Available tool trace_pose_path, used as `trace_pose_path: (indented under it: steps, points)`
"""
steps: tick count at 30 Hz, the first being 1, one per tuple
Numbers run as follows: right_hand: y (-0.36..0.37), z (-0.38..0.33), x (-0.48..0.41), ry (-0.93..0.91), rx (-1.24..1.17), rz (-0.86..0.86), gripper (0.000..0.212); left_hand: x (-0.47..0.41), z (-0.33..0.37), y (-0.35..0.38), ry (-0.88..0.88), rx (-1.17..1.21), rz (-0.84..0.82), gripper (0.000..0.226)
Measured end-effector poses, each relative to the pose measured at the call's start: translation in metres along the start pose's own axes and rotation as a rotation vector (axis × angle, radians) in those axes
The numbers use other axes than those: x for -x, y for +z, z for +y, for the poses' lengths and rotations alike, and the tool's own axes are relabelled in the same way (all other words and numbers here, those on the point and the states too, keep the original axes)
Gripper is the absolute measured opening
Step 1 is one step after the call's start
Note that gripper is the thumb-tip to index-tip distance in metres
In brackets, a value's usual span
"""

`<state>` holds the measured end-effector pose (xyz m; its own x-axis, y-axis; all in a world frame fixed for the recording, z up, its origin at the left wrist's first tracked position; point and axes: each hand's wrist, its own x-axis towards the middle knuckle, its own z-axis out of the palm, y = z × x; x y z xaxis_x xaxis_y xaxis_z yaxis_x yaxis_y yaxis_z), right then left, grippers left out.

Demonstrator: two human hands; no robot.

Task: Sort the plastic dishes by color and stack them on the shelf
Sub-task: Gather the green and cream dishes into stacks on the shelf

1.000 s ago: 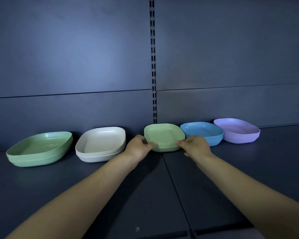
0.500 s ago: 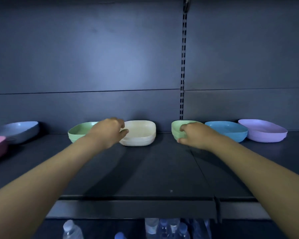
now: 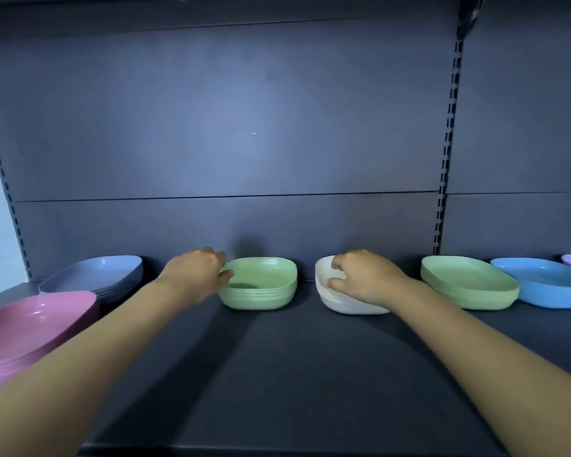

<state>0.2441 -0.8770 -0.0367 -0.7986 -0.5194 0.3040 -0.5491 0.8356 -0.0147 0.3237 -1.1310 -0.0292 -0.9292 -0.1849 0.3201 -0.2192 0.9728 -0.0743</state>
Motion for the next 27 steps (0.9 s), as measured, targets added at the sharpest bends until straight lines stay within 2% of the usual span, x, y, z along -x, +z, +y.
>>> trace_pose_path:
  steps: [4,9,12,16,20,27]
  points:
    - [0.016,-0.032,-0.020,0.043,-0.049,0.053,0.032,-0.019,-0.029,0.016,0.007,0.130,-0.006,0.034]
    - [0.035,-0.039,-0.016,0.164,-0.080,0.098,0.019,-0.033,-0.030,0.036,0.059,0.257,-0.050,0.035]
    - [0.038,-0.032,-0.008,0.259,-0.189,0.212,0.034,-0.040,-0.024,0.042,0.005,0.364,-0.076,0.036]
    - [0.029,-0.005,0.010,0.429,-0.275,0.345,0.034,-0.047,-0.021,0.046,-0.128,0.605,-0.147,0.033]
    - [0.024,0.020,0.024,0.619,-0.399,0.353,0.036,-0.049,-0.017,0.052,-0.173,0.792,-0.185,0.023]
    - [0.031,0.035,0.023,0.759,-0.615,0.350,0.035,-0.052,0.004,0.058,-0.168,0.963,-0.205,0.020]
